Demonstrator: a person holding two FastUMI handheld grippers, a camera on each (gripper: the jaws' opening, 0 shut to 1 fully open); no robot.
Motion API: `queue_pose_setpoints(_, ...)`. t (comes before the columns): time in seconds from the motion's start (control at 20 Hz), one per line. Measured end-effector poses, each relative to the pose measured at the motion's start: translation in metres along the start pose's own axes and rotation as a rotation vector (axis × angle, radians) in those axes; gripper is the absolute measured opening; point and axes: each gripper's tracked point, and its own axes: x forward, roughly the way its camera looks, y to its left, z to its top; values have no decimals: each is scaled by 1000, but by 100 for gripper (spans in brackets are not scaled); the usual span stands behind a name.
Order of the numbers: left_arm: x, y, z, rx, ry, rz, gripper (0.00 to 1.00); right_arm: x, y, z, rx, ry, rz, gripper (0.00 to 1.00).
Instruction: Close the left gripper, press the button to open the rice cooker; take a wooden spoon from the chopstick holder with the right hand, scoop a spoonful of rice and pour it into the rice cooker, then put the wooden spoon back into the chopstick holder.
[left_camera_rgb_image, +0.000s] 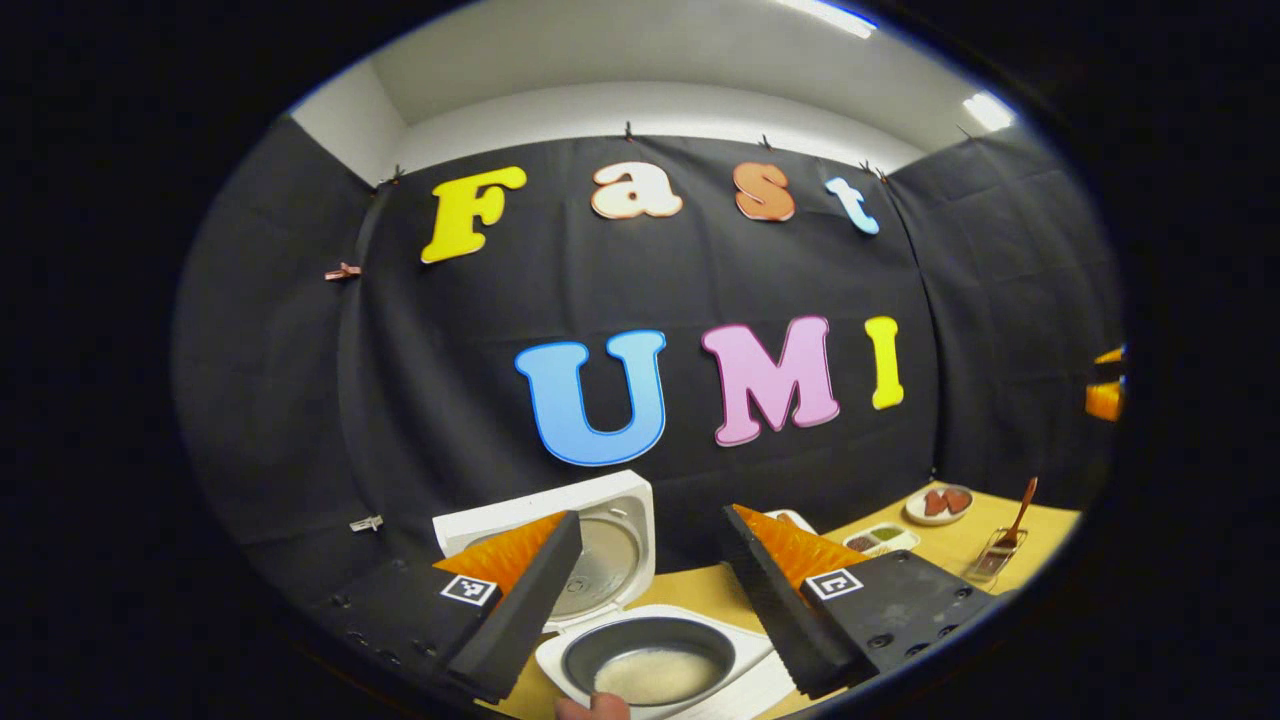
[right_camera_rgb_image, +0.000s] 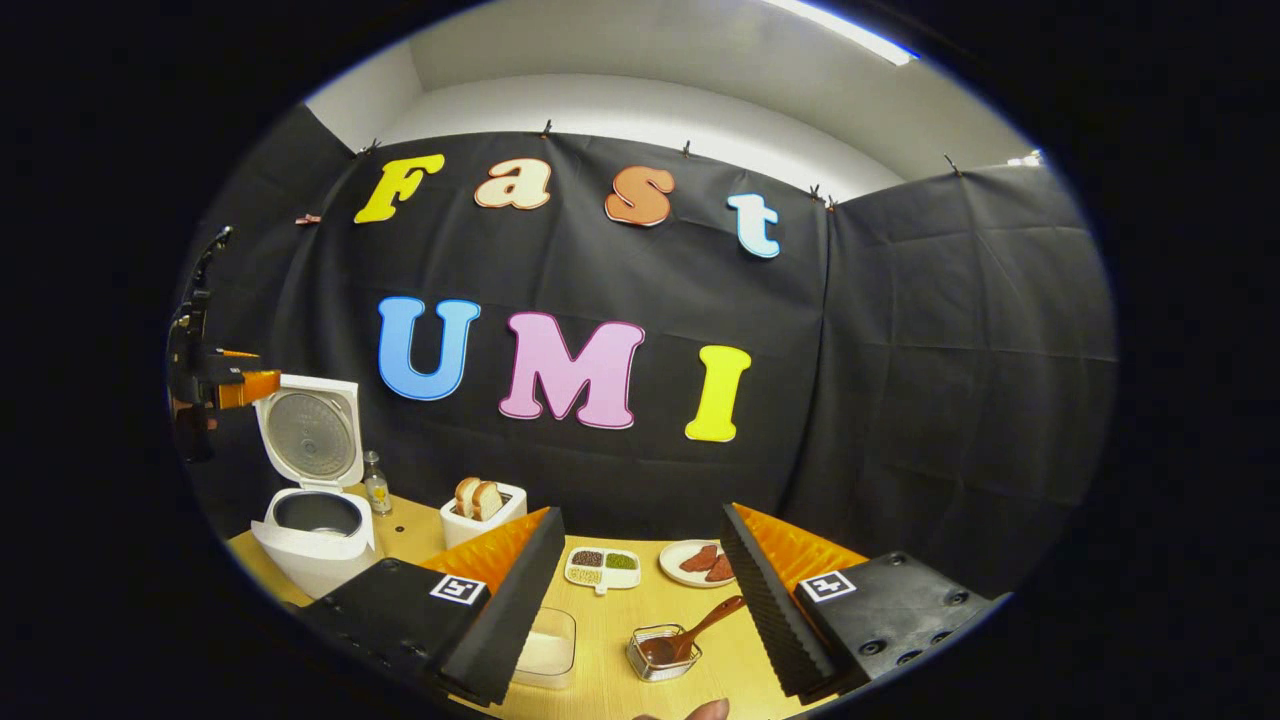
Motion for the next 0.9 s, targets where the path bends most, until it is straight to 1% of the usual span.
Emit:
queue_pose_setpoints(0.15, -17, -22, -1, -30, 5, 41, 96, 2, -15, -37, 48, 74, 34, 98)
queue_pose_setpoints(0.3, -31, -43, 5, -53, 5, 86, 96, 11, -36, -79, 93, 151, 46, 98)
queue_pose_setpoints(0.4, -38, -53, 4, -36, 5, 124, 96, 21, -48, -107, 120, 198, 57, 98)
queue_pose_setpoints(0.5, -45, -68, 4, -15, 11, 132, 96, 34, -58, -136, 169, 248, 70, 98)
queue_pose_setpoints(0.65, -51, -88, 2, -18, 36, 138, 96, 54, -71, -180, 273, 323, 83, 97)
queue_pose_setpoints(0.7, -53, -94, 0, -28, 44, 140, 96, 62, -76, -196, 291, 351, 77, 96)
queue_pose_setpoints(0.75, -55, -101, 0, -44, 49, 137, 96, 68, -79, -212, 306, 376, 81, 93)
queue_pose_setpoints(0.9, -57, -117, -4, -82, 67, 149, 96, 87, -82, -251, 344, 433, 112, 91)
